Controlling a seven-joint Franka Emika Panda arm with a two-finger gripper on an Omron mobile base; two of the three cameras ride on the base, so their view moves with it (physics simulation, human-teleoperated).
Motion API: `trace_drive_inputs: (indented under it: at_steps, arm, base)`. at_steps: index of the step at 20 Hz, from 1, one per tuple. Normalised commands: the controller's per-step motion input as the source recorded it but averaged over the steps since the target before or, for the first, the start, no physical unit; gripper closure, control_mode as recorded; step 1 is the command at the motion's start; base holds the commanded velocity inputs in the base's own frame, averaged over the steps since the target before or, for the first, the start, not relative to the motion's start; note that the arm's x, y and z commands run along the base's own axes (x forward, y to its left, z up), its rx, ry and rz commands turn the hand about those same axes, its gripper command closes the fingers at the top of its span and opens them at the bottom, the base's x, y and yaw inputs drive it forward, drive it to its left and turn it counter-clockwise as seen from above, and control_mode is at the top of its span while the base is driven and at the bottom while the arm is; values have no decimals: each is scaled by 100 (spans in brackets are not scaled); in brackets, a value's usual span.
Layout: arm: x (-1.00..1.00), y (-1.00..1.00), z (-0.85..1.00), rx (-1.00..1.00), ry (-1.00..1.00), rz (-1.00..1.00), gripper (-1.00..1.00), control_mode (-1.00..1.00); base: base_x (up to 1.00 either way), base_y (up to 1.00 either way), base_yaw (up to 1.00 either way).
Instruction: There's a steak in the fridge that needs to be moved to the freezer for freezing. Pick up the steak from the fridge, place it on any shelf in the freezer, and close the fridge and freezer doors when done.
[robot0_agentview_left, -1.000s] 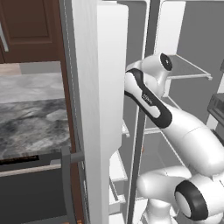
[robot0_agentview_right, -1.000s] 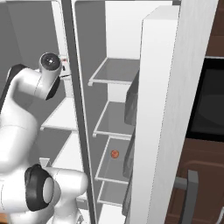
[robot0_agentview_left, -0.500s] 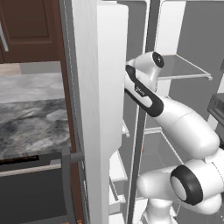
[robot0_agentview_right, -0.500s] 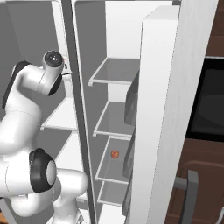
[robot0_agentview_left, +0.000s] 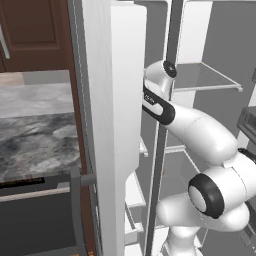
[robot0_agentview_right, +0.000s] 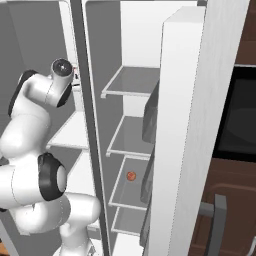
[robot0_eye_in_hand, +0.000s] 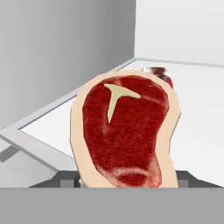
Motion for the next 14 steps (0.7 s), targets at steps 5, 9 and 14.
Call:
trace_drive_inputs:
  at_steps: [5,9,14]
  arm:
    - [18,0,-12,0,2,-4,100,-100]
    - [26,0,-2,0,5,-3,100,-100]
    - [35,1,-11,0,9,-2,100,-100]
  base:
    - [0,0,0]
    - [0,0,0]
    - [0,0,0]
